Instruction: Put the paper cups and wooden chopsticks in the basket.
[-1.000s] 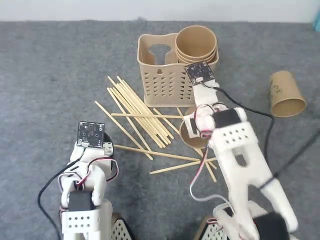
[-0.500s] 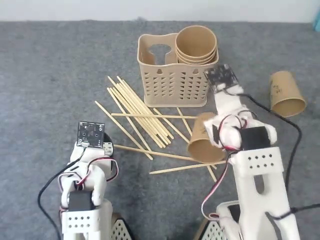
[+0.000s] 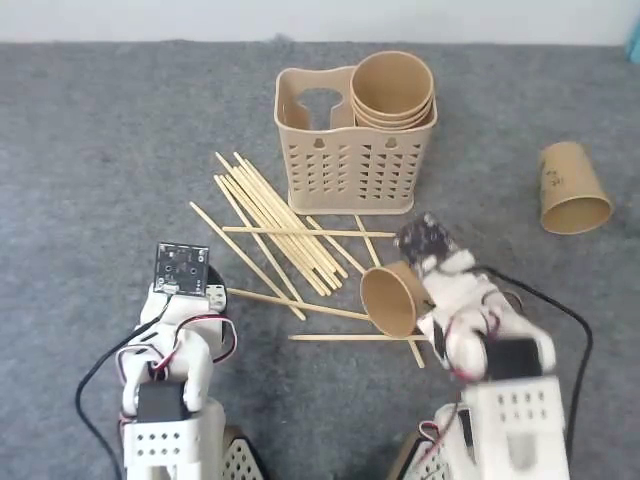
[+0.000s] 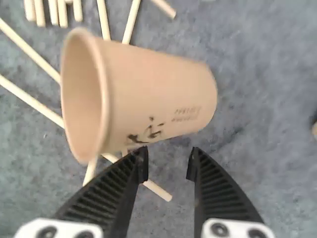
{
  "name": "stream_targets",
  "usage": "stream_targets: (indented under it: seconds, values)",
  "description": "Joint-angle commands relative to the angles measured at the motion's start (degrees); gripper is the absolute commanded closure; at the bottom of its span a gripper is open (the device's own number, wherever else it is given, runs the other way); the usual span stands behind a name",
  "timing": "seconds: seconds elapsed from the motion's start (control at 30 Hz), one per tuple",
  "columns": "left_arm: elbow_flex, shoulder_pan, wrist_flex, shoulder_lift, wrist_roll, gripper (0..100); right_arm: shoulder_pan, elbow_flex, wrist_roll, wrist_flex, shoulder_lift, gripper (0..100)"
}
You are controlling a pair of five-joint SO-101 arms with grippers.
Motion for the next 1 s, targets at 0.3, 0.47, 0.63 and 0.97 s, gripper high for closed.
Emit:
stream_targets:
  seconds: [0.3, 0.47, 0.63, 0.97]
  values:
    - [-0.2, -0.3, -1.2, -1.0, -0.4, 96, -3.8, 5.6, 10.2, 6.1, -32.7, 84.3]
    - [-0.2, -0.3, -1.2, -1.0, -0.4, 96, -9.4, 5.5, 3.3, 2.7, -27.0, 84.2]
    - [-0.2, -0.3, -1.2, -1.0, -0.4, 96, -12.2, 2.3, -5.1, -2.8, -15.7, 77.0]
    - [-0.2, -0.3, -1.2, -0.9, -0.4, 96, -9.9, -0.4, -9.5, -14.0, 2.1, 75.6]
